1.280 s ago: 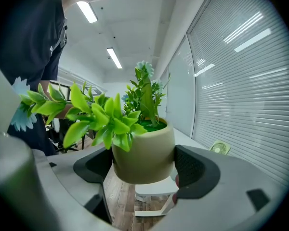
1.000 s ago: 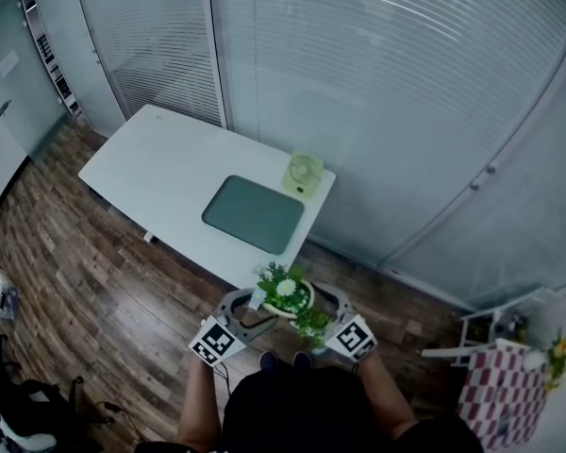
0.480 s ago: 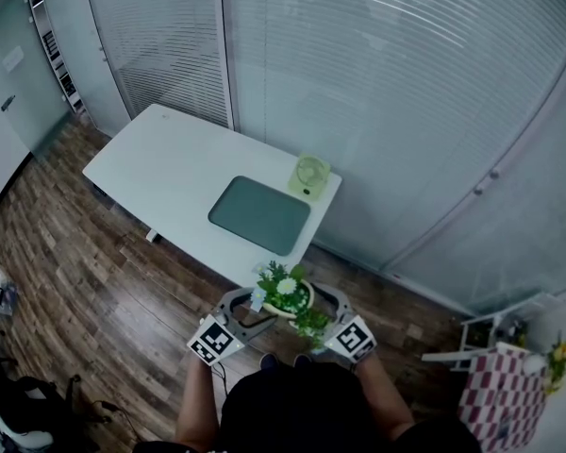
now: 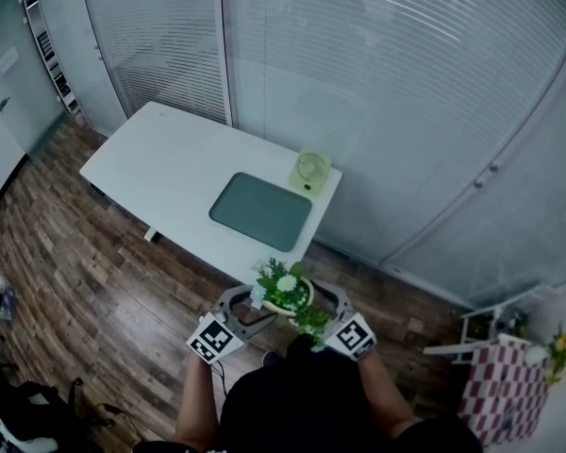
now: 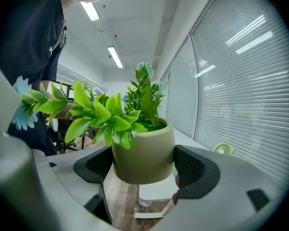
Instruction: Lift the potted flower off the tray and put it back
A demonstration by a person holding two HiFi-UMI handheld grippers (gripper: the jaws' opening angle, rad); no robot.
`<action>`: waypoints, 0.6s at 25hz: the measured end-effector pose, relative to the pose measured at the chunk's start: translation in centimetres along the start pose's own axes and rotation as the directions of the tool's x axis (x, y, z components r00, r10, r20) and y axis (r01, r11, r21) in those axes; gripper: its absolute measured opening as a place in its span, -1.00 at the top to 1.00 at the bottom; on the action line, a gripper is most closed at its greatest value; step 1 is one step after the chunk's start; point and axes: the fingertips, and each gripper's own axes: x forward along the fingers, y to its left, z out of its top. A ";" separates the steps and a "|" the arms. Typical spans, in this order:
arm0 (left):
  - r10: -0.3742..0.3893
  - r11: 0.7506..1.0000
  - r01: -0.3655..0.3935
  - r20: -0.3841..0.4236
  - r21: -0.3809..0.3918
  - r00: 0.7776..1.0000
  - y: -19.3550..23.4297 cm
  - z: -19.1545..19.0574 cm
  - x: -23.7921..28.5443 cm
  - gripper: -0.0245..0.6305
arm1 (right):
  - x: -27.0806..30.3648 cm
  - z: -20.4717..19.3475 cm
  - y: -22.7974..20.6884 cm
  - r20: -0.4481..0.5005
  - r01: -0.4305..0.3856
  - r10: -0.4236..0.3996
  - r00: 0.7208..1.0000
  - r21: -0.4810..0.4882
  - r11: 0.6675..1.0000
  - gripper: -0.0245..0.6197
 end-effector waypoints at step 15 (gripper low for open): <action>-0.006 1.000 0.006 -0.011 0.014 1.000 5.8 0.4 3.8 0.11 | 2.7 0.3 -6.3 0.016 0.018 -0.018 1.000 -0.003 1.000 -0.23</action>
